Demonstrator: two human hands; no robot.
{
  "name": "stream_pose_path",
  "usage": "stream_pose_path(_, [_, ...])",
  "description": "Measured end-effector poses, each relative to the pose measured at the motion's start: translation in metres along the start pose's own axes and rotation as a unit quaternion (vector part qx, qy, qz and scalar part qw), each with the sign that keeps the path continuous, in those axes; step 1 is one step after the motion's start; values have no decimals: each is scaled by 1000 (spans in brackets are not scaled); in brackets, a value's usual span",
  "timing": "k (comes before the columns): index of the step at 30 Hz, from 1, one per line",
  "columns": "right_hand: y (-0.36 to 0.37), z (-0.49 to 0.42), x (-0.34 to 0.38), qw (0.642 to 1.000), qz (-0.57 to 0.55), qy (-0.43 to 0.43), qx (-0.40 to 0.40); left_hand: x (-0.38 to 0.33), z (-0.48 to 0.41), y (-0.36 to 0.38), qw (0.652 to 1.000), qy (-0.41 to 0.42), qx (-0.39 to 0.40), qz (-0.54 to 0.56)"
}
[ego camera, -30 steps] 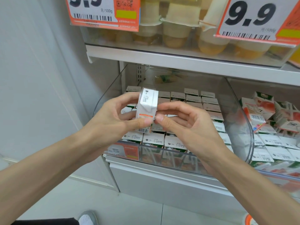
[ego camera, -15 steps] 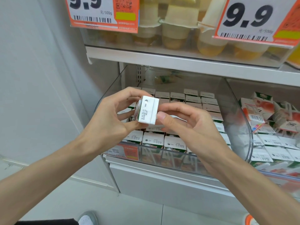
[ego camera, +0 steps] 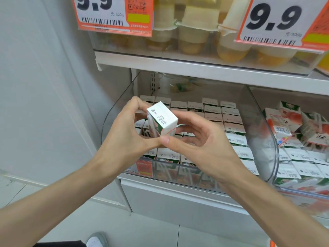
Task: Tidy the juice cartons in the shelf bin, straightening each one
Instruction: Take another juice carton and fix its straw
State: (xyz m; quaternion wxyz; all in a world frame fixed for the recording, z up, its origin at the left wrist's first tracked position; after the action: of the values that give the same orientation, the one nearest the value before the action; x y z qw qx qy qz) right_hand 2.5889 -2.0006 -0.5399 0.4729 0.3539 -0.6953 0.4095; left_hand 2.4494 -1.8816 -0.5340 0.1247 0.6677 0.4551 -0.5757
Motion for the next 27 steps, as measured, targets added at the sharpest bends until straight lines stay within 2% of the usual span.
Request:
stream_pose_path(7, [-10,-1,-2,996,3,-47,-75,-2,0,6,995,-44,40,77])
stream_pose_path(11, [-16,-1,-4,993,-41,-21,-108,-2,-2,3,988,-64,51,128])
stream_pose_path(17, [-11,-2,-10,995,-55,34,-78,-3,-1,2,993,-64,53,78])
stream_pose_path(23, [-3,-2,-3,990,-117,84,0,-6,2,3,994,-63,38,81])
stream_pose_path(27, [-3,-1,-7,986,-127,101,-40,-7,1,4,993,-69,32,91])
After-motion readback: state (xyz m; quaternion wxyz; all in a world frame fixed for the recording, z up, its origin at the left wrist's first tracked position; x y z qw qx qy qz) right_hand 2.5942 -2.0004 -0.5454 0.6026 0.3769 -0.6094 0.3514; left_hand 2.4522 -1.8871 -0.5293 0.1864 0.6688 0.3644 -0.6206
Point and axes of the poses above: each hand's wrist, its own z-axis away from the middle knuckle, its own y-axis out of the palm, x = y × z, the point moved 4 cm from there along -z, towards the middle knuckle, and after that the axes turned 1 degree about -y, right-handed, at the moved point
